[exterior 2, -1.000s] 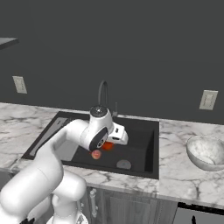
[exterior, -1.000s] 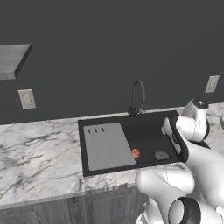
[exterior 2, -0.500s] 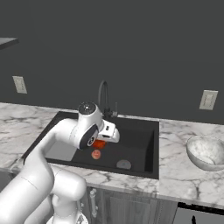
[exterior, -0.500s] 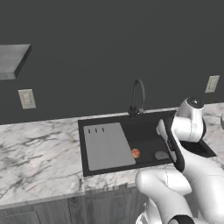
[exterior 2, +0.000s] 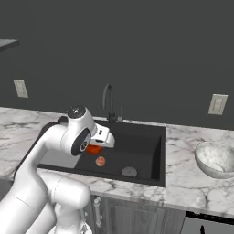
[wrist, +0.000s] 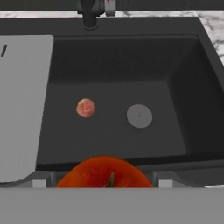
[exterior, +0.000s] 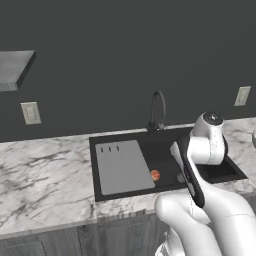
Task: Remove the tomato and peach from the sink. Then move the bowl and cup from the counter to the sink for washing.
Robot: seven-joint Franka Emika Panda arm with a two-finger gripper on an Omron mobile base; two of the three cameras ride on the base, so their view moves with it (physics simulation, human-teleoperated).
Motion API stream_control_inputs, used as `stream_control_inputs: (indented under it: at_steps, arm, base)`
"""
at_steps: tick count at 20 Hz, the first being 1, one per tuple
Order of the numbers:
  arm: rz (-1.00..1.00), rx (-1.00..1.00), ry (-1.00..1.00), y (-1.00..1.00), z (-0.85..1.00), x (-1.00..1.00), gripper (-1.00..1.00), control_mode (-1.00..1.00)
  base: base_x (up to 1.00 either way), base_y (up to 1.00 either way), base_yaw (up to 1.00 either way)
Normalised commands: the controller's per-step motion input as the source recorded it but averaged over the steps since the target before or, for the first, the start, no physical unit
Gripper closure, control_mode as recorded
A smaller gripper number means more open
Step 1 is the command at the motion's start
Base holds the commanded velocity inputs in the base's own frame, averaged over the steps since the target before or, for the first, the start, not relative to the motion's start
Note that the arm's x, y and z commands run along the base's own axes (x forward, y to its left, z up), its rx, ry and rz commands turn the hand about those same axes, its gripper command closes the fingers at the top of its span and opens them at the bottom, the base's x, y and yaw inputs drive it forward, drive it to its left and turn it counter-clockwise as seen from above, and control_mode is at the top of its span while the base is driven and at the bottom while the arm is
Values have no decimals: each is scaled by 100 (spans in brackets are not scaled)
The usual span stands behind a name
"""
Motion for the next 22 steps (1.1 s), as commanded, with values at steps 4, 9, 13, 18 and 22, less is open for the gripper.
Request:
stream_control_inputs:
  at_steps: [4, 9, 13, 18, 22]
  arm:
    - [0, -2, 0, 39, 6, -4, 100, -100]
    - [0, 0, 0, 42, 6, 0, 100, -100]
    - [0, 0, 0, 41, 6, 0, 100, -100]
    - [0, 0, 0, 42, 5, 0, 100, -100]
    - [0, 0, 0, 45, 3, 0, 100, -100]
  base:
    - [0, 0, 0]
    - [0, 0, 0]
    - [0, 0, 0]
    - [0, 0, 0]
    - [0, 0, 0]
